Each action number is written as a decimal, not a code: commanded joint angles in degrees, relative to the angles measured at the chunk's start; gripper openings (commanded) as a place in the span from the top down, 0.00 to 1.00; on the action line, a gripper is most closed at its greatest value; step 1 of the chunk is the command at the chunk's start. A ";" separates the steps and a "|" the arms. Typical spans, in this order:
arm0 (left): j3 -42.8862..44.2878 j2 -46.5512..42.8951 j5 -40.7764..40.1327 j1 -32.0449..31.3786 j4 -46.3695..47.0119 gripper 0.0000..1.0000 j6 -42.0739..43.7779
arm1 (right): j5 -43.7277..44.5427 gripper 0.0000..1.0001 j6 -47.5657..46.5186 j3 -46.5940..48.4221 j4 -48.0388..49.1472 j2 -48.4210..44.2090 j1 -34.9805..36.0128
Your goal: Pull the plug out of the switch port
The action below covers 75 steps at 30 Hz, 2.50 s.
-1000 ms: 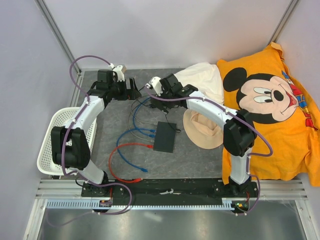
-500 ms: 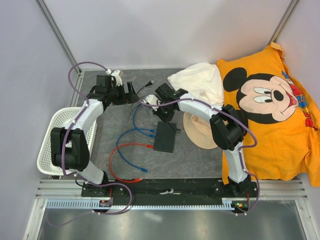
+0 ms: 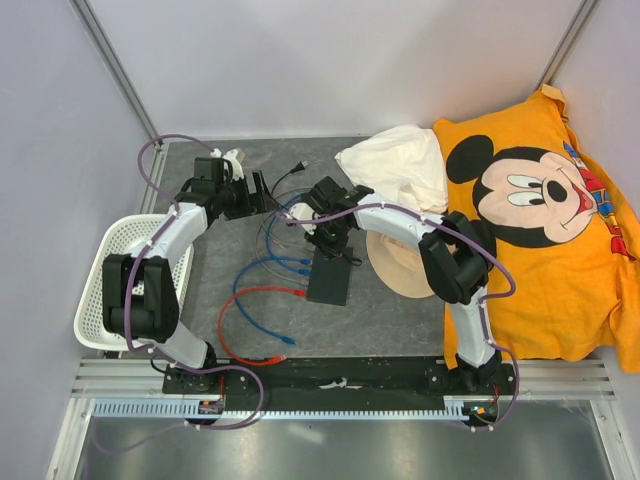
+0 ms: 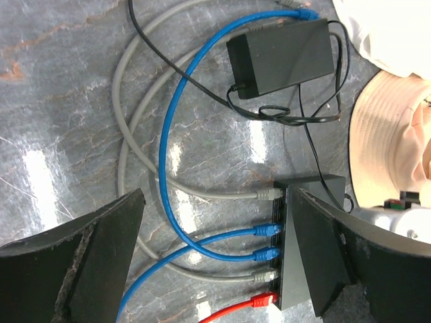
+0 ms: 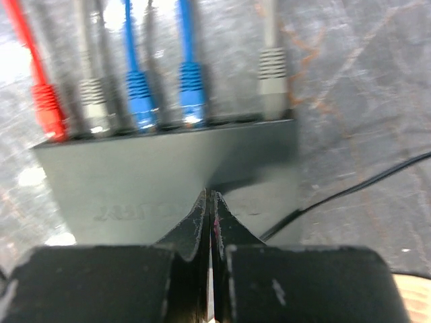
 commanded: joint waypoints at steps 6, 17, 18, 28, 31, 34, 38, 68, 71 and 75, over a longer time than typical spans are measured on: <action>4.50 2.15 0.80 0.02 -2.45 0.06 -1.00 | -7.66 1.00 -3.59 -4.69 -11.05 -10.45 0.69; 3.19 4.18 4.76 0.02 0.62 0.08 -4.26 | -9.33 1.00 -2.36 -10.76 -10.88 -12.65 5.70; 3.01 3.75 4.85 0.02 0.71 0.08 -4.26 | -9.24 1.00 -2.36 -10.94 -10.79 -12.74 6.05; 2.13 -1.26 4.15 0.02 -0.16 0.08 -2.68 | -7.57 1.00 -7.20 -12.96 -11.68 -14.76 7.90; 3.36 -2.58 2.05 0.02 -1.66 0.08 1.78 | -8.27 1.00 -7.37 -13.14 -10.79 -14.67 7.90; 6.43 -3.81 -1.20 0.20 -4.73 0.08 8.63 | -8.28 1.00 -6.23 -13.57 -10.18 -15.11 7.99; 11.86 -3.64 -2.01 0.28 -10.70 0.07 15.33 | -7.40 1.00 -2.90 -14.45 -7.11 -15.72 8.08; 6.18 -13.57 -1.66 1.69 -19.94 0.06 18.86 | 7.79 1.00 3.44 -17.62 -1.39 -10.54 15.81; 5.82 -13.57 -1.39 1.78 -19.77 0.06 18.69 | 16.48 1.00 1.86 -17.79 0.28 -10.28 15.81; 5.38 -13.22 -0.95 2.04 -19.59 0.06 18.25 | 24.41 1.00 -2.36 -17.36 2.04 -8.35 15.72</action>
